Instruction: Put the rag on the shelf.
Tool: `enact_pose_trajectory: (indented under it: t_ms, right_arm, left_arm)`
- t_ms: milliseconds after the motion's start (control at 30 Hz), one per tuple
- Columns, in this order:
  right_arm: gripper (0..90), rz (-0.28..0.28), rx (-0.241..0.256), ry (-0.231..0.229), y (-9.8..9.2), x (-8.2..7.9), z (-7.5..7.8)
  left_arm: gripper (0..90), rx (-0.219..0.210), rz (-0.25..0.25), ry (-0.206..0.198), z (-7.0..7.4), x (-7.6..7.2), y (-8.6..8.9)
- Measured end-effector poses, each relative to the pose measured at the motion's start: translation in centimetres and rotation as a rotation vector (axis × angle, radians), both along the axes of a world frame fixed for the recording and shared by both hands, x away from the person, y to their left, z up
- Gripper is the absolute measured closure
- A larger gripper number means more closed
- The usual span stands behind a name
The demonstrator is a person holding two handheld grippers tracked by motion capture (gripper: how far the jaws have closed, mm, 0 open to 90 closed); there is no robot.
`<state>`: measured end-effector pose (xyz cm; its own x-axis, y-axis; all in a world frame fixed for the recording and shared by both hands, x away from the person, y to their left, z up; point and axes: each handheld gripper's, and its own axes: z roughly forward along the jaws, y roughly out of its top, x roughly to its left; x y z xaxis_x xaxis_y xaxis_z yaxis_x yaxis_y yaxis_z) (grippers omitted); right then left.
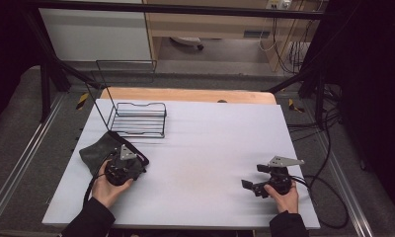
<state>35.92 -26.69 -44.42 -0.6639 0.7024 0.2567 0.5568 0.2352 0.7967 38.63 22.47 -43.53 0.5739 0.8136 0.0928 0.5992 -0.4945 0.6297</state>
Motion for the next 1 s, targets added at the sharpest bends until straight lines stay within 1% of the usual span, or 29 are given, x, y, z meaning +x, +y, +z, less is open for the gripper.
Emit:
enact_pose_trajectory:
  t_ms: [33,100,167,233,333,433,467,600,667,767,933,967,1000]
  right_arm:
    - [1.5,-0.001,0.002,0.0,0.0,0.0,0.0]
    - [1.5,-0.002,0.004,0.0,0.0,0.0,0.0]
    - [1.5,0.0,0.004,0.0,0.0,0.0,0.0]
    - [1.5,0.0,0.004,0.0,0.0,0.0,0.0]
    - [1.5,0.002,0.002,0.002,0.0,0.0,0.0]
    - [1.5,0.002,0.003,0.0,0.0,0.0,0.0]
    - [1.5,0.002,0.003,0.001,0.0,0.0,0.0]
    - [1.5,0.005,0.002,0.003,0.0,0.0,0.0]
    - [1.5,0.005,0.001,0.004,0.0,0.0,0.0]
    - [1.5,0.004,0.002,0.003,0.0,0.0,0.0]
    - [1.5,0.003,0.002,0.002,0.0,0.0,0.0]
    - [1.5,0.002,0.003,0.005,0.0,-0.1,0.0]
    - [1.5,0.002,0.003,0.005,0.0,-0.1,0.0]
  left_arm:
    - [64.7,-0.009,0.004,0.005,0.0,0.1,0.1]
    - [69.7,-0.027,0.014,0.018,0.1,0.3,0.4]
    - [73.6,-0.036,0.015,0.02,0.1,0.3,0.5]
    - [76.2,-0.054,0.017,0.025,0.2,0.3,0.7]
    - [78.8,-0.103,0.017,0.033,0.3,0.3,1.3]
    - [80.0,-0.173,0.013,0.041,0.8,0.0,2.0]
    - [80.2,-0.19,0.009,0.042,1.1,-0.1,2.2]
    - [80.4,-0.244,-0.017,0.04,2.0,-1.1,2.6]
    - [80.4,-0.258,-0.031,0.043,2.3,-1.5,2.5]
    - [80.4,-0.267,-0.064,0.056,2.5,-2.0,1.9]
    - [80.3,-0.292,-0.129,0.079,2.5,-2.7,0.3]
    - [80.3,-0.294,-0.157,0.086,2.5,-3.0,-0.5]
    - [80.3,-0.294,-0.157,0.086,2.5,-3.0,-0.5]
